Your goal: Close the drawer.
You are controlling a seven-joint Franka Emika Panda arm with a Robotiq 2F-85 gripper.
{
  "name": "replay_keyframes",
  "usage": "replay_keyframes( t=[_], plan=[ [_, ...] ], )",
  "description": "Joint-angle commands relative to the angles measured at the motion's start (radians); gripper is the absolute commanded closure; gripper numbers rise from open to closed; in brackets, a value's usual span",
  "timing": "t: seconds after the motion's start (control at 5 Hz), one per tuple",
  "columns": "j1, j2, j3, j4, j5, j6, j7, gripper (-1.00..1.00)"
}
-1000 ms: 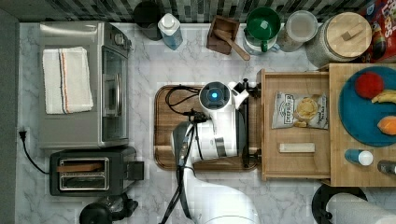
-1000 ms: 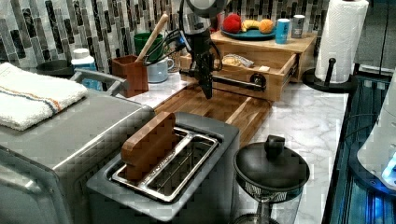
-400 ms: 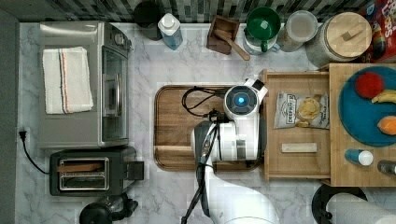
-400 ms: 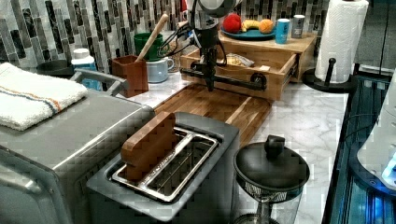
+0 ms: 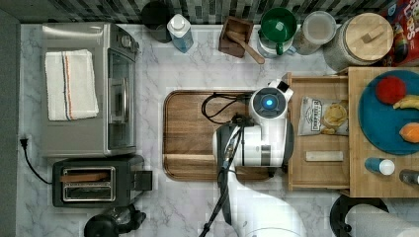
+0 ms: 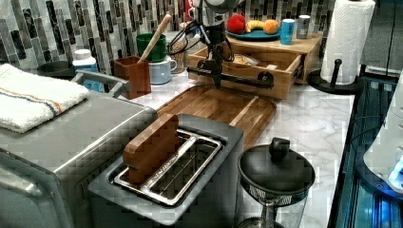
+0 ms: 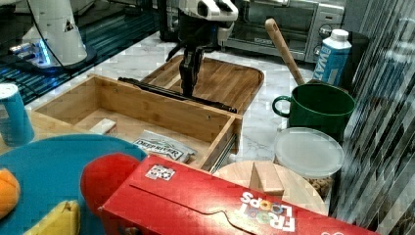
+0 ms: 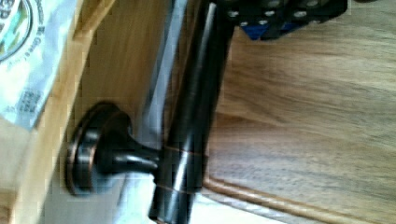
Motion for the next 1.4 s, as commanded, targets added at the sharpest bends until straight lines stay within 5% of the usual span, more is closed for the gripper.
replay_keyframes(
  t=[0.2, 0.4, 0.6, 1.0, 1.4],
  plan=[
    [-0.206, 0.085, -0.094, 0.245, 0.082, -0.016, -0.337, 1.0],
    [-0.254, 0.1, -0.12, 0.31, 0.072, -0.058, -0.395, 1.0],
    [-0.361, 0.127, -0.073, 0.384, 0.05, -0.086, -0.443, 1.0],
    [-0.432, 0.254, -0.087, 0.571, 0.088, -0.074, -0.585, 1.0],
    [-0.388, 0.155, -0.121, 0.469, 0.064, -0.138, -0.424, 1.0]
  ],
)
